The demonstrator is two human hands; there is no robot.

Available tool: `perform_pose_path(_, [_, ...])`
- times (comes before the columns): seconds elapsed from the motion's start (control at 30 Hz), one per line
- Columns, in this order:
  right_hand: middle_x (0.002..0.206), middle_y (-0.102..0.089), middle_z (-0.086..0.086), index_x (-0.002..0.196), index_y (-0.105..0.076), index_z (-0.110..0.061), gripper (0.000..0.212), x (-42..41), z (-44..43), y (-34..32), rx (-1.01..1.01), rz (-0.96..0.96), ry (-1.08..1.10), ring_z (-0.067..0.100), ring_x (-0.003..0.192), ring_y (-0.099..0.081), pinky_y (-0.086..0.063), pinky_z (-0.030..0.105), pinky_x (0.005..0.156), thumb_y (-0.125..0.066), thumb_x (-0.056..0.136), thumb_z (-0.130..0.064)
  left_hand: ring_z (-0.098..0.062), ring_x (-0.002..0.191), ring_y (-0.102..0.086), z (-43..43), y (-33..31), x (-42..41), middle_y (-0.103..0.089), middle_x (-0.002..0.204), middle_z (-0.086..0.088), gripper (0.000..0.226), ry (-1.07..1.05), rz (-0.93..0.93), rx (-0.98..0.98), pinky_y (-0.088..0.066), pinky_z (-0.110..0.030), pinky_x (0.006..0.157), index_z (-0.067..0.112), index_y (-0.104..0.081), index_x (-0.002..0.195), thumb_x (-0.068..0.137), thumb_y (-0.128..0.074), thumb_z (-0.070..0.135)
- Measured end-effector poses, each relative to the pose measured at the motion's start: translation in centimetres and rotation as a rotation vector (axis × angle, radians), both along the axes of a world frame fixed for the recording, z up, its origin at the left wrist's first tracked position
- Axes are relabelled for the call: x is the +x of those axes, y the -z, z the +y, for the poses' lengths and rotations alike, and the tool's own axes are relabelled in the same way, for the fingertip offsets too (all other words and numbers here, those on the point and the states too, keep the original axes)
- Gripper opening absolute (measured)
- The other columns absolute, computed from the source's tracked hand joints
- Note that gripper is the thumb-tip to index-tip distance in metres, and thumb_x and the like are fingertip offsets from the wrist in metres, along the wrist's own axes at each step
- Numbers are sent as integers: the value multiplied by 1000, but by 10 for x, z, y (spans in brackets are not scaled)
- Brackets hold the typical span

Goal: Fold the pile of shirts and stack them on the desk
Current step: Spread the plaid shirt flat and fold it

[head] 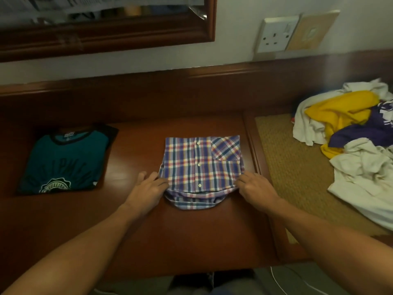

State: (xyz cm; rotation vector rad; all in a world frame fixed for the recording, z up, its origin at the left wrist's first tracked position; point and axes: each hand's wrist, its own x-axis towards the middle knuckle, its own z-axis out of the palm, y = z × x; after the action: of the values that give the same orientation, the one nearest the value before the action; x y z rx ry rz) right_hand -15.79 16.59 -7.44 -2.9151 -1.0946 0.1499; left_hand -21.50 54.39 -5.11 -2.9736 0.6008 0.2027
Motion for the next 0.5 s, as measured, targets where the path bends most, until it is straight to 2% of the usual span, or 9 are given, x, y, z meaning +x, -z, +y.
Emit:
perform_pose_path(0.1, [96,-72,1,100,-76,-16,18,0,0,-29,99,73,76,21,90,-65,-56,36,74,-69,83,-16,-14,104,-56,2,-19,-9,-73,109,9,26,-107,6,-126,-32,-40,84,29,-72,111,86,-77,27])
perform_pose_path(0.2, [97,-70,0,100,-73,-21,16,-5,0,-70,207,182,282,22,91,-64,-52,36,72,-63,88,-21,-11,112,-51,0,-45,-18,-68,111,13,23,-281,1,-242,-20,-37,81,33,-71,114,92,-69,27])
perform_pose_path(0.27, [94,-72,0,101,-75,-22,16,-11,-4,-95,341,229,413,21,86,-65,-51,35,70,-66,88,-22,-11,118,-49,-2,-62,-25,-64,115,12,24,-394,-11,-340,-18,-36,83,35,-69,116,94,-65,27])
perform_pose_path(0.33, [90,-73,-5,102,-77,-22,17,-21,-10,-121,475,250,493,11,79,-63,-48,30,68,-69,88,-19,-16,116,-54,-4,-80,-37,-63,114,8,23,-450,-12,-471,-27,-39,92,40,-67,112,94,-64,25])
perform_pose_path(0.4, [86,-72,-12,100,-77,-25,15,-33,-15,-146,603,279,531,1,76,-64,-48,20,63,-71,89,-17,-21,107,-61,-8,-102,-52,-66,110,5,22,-480,-36,-599,-39,-49,100,43,-64,106,93,-65,26])
perform_pose_path(0.43, [85,-72,-14,98,-76,-26,14,-39,-18,-158,658,296,541,-2,76,-66,-47,13,61,-72,89,-17,-21,103,-63,-10,-113,-62,-68,108,4,18,-507,-57,-655,-42,-51,100,42,-66,105,91,-65,30])
perform_pose_path(0.5, [83,-73,-16,95,-76,-27,8,-52,-21,-180,729,313,547,-5,78,-67,-49,12,61,-76,89,-22,-18,96,-66,-15,-132,-83,-72,102,6,16,-557,-102,-773,-50,-48,94,44,-69,99,85,-62,39])
